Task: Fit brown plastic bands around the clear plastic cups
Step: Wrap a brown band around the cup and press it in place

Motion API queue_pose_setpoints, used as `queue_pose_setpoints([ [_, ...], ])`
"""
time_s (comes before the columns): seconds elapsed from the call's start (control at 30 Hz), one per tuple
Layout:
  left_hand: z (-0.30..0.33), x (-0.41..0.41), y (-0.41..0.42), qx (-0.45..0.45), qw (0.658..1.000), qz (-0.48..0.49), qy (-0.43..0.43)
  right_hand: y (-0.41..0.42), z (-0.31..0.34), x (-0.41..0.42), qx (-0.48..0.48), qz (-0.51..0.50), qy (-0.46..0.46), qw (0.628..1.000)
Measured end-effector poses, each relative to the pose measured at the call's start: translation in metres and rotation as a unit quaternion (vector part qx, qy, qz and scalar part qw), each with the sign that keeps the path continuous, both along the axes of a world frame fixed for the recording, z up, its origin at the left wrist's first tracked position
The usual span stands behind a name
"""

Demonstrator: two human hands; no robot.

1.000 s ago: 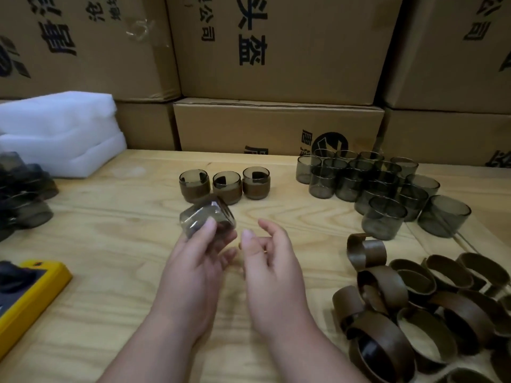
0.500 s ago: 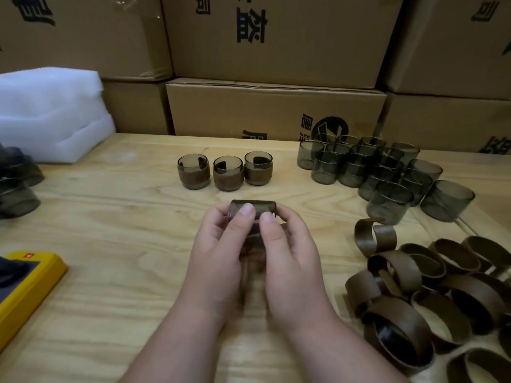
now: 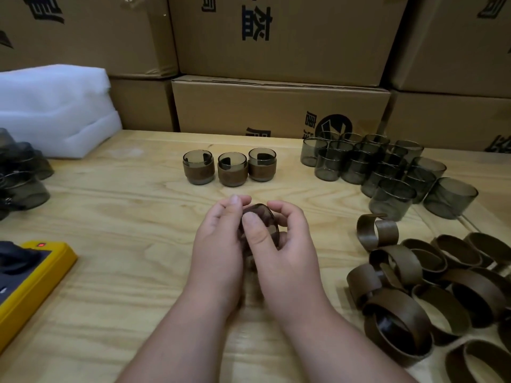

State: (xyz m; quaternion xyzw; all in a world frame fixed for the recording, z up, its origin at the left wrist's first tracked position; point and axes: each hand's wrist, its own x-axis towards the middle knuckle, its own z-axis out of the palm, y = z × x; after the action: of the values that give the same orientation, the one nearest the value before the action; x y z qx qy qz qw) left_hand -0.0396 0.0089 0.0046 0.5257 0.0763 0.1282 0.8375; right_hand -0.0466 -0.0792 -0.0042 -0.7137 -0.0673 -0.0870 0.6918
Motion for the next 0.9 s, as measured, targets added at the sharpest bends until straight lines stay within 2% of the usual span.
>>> queue_pose_setpoints([
  [0.13,0.001,-0.002,-0.003,0.026,0.999,0.029,-0.034,-0.002,0.003,0.002,-0.053,-0.063,0.014,0.996],
  [0.3,0.0,-0.003,-0.005,0.016,0.997,0.019,-0.074,-0.003,0.007,-0.001,-0.09,-0.065,-0.008,0.994],
  [0.5,0.001,-0.002,-0.002,-0.006,0.998,-0.018,-0.054,-0.003,0.003,0.0,-0.076,-0.041,-0.032,0.996],
  [0.7,0.008,-0.002,-0.002,-0.069,0.996,-0.064,0.003,-0.002,0.004,-0.004,-0.049,0.023,-0.138,0.989],
  [0.83,0.01,-0.003,0.0,-0.088,0.993,-0.075,0.001,-0.002,0.002,-0.006,-0.052,0.022,-0.112,0.992],
  [0.9,0.009,-0.003,-0.001,-0.086,0.994,-0.066,-0.013,-0.002,0.003,-0.006,-0.092,-0.013,-0.072,0.993],
])
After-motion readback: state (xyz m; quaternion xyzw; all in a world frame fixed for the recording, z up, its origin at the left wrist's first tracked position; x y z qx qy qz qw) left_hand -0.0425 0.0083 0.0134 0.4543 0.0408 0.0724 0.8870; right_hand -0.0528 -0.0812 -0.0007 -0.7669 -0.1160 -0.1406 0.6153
